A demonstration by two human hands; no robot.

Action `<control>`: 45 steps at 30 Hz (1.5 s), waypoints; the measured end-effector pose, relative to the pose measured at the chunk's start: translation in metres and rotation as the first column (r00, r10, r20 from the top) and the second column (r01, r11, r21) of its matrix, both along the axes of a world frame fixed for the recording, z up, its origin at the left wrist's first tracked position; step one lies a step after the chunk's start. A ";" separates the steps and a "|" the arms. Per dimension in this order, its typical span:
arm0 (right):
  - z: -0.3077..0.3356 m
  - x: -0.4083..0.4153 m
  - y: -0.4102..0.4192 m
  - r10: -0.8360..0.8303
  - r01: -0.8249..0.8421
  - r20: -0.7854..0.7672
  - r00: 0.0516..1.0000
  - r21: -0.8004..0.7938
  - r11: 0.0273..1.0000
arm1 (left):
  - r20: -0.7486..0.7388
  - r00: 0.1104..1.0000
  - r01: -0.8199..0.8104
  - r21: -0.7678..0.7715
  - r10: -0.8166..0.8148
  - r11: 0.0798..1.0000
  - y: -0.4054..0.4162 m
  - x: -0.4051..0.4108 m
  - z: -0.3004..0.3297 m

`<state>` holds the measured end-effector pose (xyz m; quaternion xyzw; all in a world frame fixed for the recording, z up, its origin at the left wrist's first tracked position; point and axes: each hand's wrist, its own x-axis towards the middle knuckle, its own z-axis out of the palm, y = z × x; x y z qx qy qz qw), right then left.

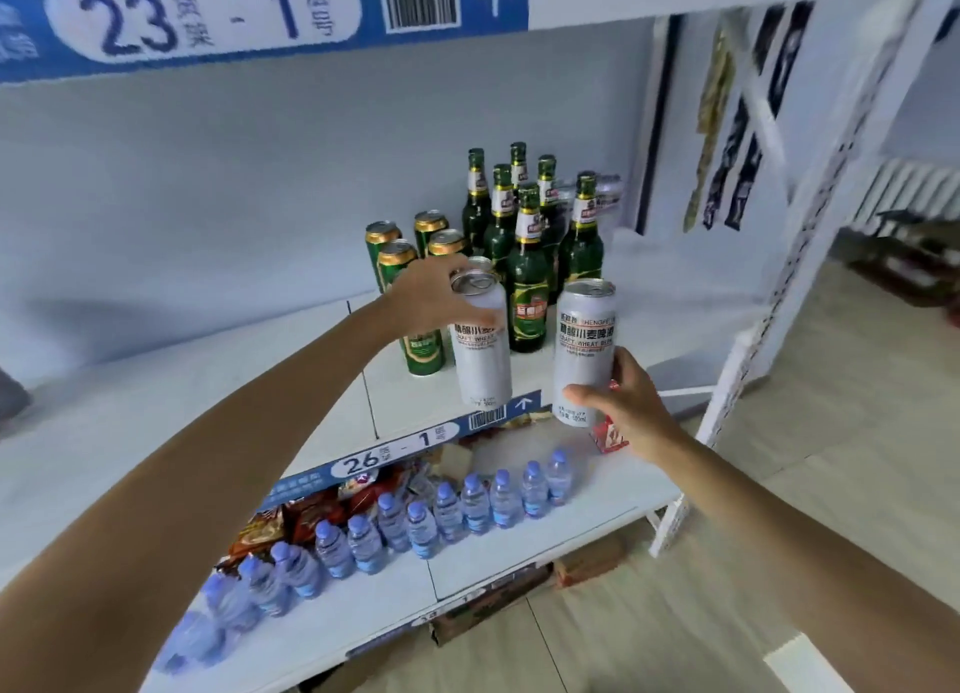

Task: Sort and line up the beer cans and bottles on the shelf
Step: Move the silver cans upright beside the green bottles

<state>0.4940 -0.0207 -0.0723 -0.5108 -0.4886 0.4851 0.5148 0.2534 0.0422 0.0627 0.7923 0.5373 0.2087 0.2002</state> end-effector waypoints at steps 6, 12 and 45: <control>-0.003 0.099 0.046 -0.061 0.062 0.043 0.997 -0.025 0.998 | -0.016 0.993 0.116 0.001 -0.116 0.993 0.048 0.097 0.006; 0.006 0.176 0.103 -0.065 0.067 0.089 0.994 -0.017 0.998 | -0.043 0.991 0.122 -0.039 -0.124 0.992 0.095 0.174 0.006; -0.012 0.237 0.423 0.304 -0.285 0.258 0.917 -0.112 0.952 | -0.003 0.804 -0.586 -0.174 0.594 0.792 0.324 0.298 -0.047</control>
